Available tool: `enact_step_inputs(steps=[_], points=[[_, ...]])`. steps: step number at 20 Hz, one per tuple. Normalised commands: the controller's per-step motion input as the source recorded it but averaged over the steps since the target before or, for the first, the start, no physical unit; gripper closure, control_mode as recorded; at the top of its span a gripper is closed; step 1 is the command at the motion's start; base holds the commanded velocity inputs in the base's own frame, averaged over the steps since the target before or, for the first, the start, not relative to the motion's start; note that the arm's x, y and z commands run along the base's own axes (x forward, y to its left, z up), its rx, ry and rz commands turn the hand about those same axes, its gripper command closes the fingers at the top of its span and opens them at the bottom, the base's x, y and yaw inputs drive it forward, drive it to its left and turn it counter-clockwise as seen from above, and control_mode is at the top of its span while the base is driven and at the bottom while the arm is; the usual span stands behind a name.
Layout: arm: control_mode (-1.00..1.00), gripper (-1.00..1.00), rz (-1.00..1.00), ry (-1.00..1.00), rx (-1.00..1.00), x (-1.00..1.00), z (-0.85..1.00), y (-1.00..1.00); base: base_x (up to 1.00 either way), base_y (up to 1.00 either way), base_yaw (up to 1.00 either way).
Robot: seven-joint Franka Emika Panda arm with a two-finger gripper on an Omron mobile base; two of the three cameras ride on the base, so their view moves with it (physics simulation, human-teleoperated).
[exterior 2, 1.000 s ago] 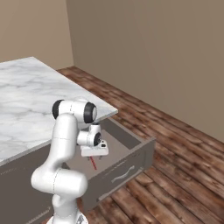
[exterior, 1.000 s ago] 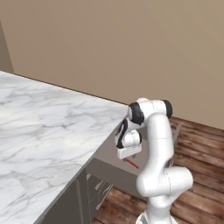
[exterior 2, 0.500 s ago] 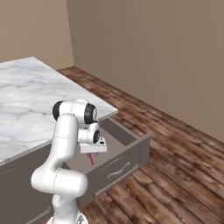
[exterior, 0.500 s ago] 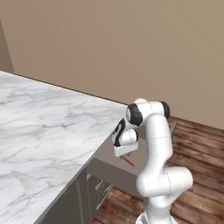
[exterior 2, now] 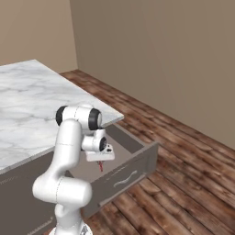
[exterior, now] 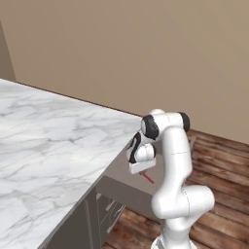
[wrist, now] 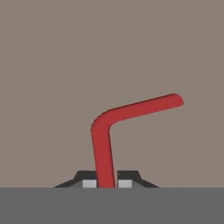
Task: Take a straw from the drawer in front and place it inside the glass cup on the dining counter.
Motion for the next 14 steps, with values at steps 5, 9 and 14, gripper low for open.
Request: enact_step_inputs(steps=[5, 9, 14], points=[[-1.0, 1.0, 0.0, -0.03, 0.0, -0.49, 0.0, -0.67, 0.0, 0.0, 0.0], [-1.0, 1.0, 0.0, -0.02, 0.0, -0.23, 0.42, -0.34, 0.0, 0.0, 0.0], [-1.0, 1.0, 0.0, 0.0, 0.0, -0.02, 0.98, -0.01, 0.0, 0.0, 0.0]])
